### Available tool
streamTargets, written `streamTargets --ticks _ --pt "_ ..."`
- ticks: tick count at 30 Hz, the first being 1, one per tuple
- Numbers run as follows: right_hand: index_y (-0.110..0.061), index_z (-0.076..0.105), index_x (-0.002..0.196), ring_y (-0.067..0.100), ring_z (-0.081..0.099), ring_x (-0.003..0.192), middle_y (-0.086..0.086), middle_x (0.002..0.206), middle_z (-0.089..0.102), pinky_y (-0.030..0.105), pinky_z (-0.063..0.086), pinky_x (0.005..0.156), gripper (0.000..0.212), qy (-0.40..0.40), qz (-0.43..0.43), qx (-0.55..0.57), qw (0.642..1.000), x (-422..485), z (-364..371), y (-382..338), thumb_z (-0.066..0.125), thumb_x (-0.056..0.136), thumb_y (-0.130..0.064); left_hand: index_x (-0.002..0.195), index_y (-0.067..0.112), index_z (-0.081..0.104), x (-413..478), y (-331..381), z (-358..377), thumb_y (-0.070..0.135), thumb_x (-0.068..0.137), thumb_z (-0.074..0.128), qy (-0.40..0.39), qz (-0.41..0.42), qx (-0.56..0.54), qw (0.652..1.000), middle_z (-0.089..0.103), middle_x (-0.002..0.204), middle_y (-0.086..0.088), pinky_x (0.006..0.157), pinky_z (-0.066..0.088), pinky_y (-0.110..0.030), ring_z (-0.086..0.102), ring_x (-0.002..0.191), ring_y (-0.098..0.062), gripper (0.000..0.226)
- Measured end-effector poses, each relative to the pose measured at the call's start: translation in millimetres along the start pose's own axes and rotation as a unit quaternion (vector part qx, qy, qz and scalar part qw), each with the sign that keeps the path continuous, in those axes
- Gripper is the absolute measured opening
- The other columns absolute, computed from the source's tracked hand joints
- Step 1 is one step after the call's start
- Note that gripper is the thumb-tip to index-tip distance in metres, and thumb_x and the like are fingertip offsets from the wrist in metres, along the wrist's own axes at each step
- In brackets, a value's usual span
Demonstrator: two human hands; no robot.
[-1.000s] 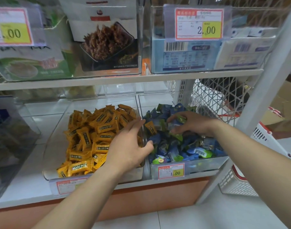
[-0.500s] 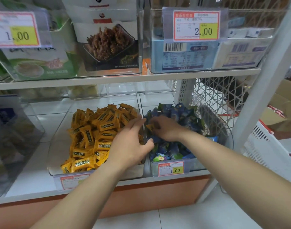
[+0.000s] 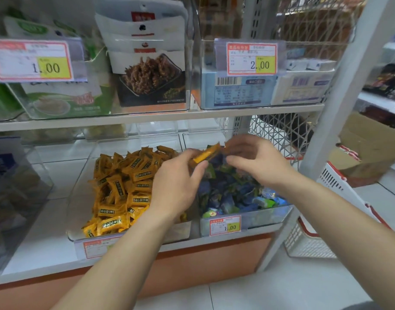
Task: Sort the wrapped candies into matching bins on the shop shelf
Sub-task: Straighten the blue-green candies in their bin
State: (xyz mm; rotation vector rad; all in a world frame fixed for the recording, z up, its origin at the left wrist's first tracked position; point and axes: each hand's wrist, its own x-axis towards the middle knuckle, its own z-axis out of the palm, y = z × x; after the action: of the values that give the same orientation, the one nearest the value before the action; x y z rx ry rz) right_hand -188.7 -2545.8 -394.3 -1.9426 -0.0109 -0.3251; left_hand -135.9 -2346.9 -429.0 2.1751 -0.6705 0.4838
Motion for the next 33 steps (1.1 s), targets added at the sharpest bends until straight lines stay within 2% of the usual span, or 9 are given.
streamTargets --ticks 6,10,13,18,21,24,26,29,33 --pt "-0.016 0.064 0.123 0.018 0.063 0.106 -0.001 0.115 0.067 0.030 0.048 0.091 0.036 0.076 0.058 -0.312 0.945 -18.2 -50.2 40.1 0.071 0.088 -0.022 0.110 0.017 0.067 2.9 -51.7 -42.0 0.049 0.091 0.062 -0.043 -0.179 0.171 0.968 0.059 0.065 0.001 0.060 0.049 -0.032 0.060 0.068 -0.023 0.038" --pt "-0.009 0.056 0.130 0.031 0.059 0.108 0.017 0.121 0.063 0.028 0.038 0.074 0.046 -0.013 0.108 -0.402 0.909 -18.3 -50.2 61.5 0.066 0.091 -0.031 0.086 0.013 0.064 2.3 -27.3 -39.8 0.048 0.091 0.060 -0.007 -0.107 0.162 0.981 0.065 0.071 -0.001 0.057 0.050 -0.034 0.063 0.069 -0.024 0.035" --pt "-0.011 0.049 0.136 0.034 0.056 0.116 0.022 0.128 0.059 0.028 0.040 0.078 0.051 -0.070 0.144 -0.402 0.901 -12.9 -42.1 71.7 0.061 0.092 -0.033 0.119 0.022 0.065 3.3 15.5 -7.1 0.045 0.091 0.058 -0.064 -0.054 0.058 0.995 0.069 0.107 0.004 0.084 0.053 -0.033 0.064 0.098 -0.017 0.037" --pt "-0.009 0.038 0.147 0.034 0.053 0.124 0.021 0.138 0.055 0.030 0.041 0.092 0.061 -0.145 0.197 -0.396 0.885 5.4 -28.7 85.5 0.055 0.097 -0.040 0.131 0.014 0.052 12.7 45.4 77.9 0.044 0.089 0.060 -0.269 -0.163 0.062 0.947 0.061 0.127 -0.010 0.094 0.046 -0.032 0.058 0.117 -0.031 0.052" --pt "-0.015 0.038 0.147 0.027 0.055 0.118 0.012 0.139 0.056 0.029 0.043 0.095 0.064 -0.174 0.206 -0.348 0.898 13.7 -23.2 95.9 0.061 0.093 -0.040 0.153 0.005 0.011 11.1 36.4 114.3 0.056 0.091 0.055 -0.308 -0.277 0.145 0.898 0.024 0.154 -0.028 0.112 0.032 -0.049 0.032 0.138 -0.045 0.092" --pt "-0.017 0.048 0.139 0.020 0.054 0.106 0.007 0.131 0.059 0.024 0.038 0.086 0.047 -0.204 0.200 -0.267 0.920 22.3 -20.8 104.3 0.063 0.094 -0.020 0.155 0.013 -0.007 10.7 32.4 137.2 0.065 0.086 0.053 -0.291 -0.319 0.195 0.881 0.010 0.157 -0.028 0.110 0.030 -0.053 0.019 0.140 -0.049 0.105" --pt "-0.014 0.060 0.127 0.023 0.059 0.107 0.009 0.123 0.065 0.028 0.042 0.082 0.037 -0.207 0.189 -0.279 0.918 28.2 -20.2 107.2 0.065 0.091 -0.017 0.156 0.018 0.001 14.6 23.2 144.8 0.071 0.082 0.055 -0.269 -0.350 0.163 0.882 0.018 0.155 -0.025 0.106 0.037 -0.049 0.031 0.136 -0.046 0.106" --pt "-0.018 0.069 0.113 0.022 0.062 0.100 0.005 0.112 0.069 0.028 0.049 0.080 0.033 -0.202 0.186 -0.331 0.903 31.1 -21.3 112.7 0.072 0.083 -0.030 0.147 0.018 0.040 21.1 7.7 149.4 0.077 0.074 0.055 -0.282 -0.359 0.115 0.882 0.050 0.141 -0.018 0.101 0.048 -0.043 0.054 0.121 -0.035 0.095" --pt "-0.017 0.069 0.118 0.025 0.064 0.106 0.005 0.114 0.069 0.033 0.053 0.091 0.041 -0.159 0.204 -0.244 0.934 33.3 -24.6 123.5 0.077 0.079 -0.027 0.110 0.019 0.068 30.4 0.8 154.0 0.056 0.080 0.067 -0.252 -0.355 -0.054 0.899 0.070 0.104 -0.004 0.091 0.053 -0.035 0.065 0.097 -0.025 0.047"
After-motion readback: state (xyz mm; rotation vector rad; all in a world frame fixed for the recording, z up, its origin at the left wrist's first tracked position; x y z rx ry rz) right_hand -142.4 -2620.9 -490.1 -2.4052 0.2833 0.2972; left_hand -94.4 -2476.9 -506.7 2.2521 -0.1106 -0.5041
